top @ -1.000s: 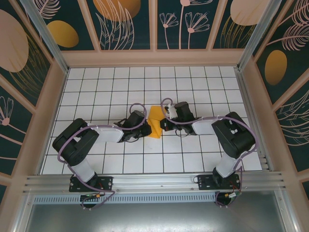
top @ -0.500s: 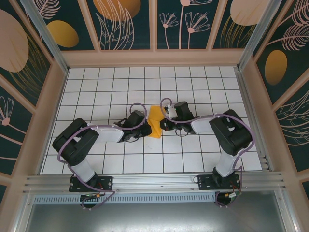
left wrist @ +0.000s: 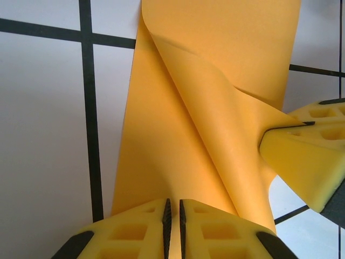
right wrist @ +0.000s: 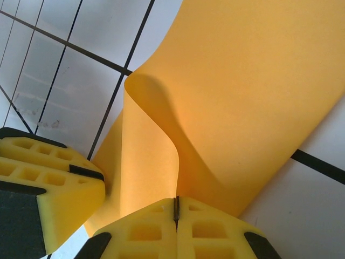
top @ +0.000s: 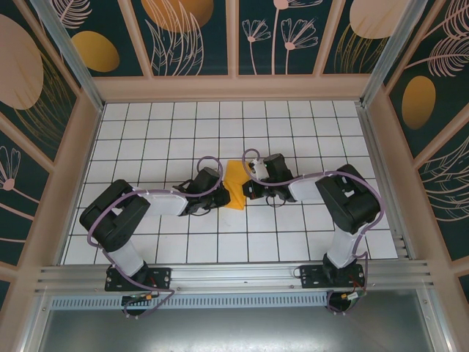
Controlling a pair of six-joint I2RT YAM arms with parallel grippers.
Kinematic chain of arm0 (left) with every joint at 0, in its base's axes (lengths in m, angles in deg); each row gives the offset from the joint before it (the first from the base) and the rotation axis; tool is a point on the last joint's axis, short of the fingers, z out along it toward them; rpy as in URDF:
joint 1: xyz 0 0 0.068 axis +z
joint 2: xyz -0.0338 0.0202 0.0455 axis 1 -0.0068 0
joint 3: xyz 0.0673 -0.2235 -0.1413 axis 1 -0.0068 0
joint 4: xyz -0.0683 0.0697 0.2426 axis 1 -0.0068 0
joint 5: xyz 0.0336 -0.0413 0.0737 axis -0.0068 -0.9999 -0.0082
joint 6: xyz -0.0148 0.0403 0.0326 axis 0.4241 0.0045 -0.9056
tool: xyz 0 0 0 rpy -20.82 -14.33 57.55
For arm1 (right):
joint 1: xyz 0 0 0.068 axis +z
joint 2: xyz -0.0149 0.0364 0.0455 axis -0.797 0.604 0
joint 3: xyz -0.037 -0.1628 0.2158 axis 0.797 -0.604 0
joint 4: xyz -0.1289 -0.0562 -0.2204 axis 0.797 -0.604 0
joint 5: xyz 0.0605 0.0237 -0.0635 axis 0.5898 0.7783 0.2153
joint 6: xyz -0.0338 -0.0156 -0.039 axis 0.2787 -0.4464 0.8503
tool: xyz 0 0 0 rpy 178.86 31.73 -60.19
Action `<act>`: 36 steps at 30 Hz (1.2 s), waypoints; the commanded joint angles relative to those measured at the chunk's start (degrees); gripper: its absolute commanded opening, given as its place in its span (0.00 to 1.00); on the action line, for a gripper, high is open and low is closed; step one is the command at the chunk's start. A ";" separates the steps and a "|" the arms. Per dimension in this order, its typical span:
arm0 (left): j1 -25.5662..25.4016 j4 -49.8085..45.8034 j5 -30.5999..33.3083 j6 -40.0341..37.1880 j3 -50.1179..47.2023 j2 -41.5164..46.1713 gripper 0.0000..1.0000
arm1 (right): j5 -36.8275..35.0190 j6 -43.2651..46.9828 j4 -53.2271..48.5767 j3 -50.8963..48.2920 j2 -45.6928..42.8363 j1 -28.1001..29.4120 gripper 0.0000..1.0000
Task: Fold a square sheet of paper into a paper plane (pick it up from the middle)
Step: Fold the triangle a second time at the center of the table.
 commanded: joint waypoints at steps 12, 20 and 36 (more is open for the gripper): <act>0.39 -2.75 0.31 -1.61 -0.04 -0.06 0.19 | -0.26 1.83 -1.51 1.18 1.95 -0.50 0.04; 0.38 -3.53 0.70 -1.55 -0.03 -0.38 0.18 | 0.18 2.31 -2.36 2.25 -0.85 -0.50 0.04; 0.40 -3.71 0.83 -1.70 -0.08 -0.37 0.18 | 0.90 3.58 -4.16 3.62 0.74 -0.54 0.05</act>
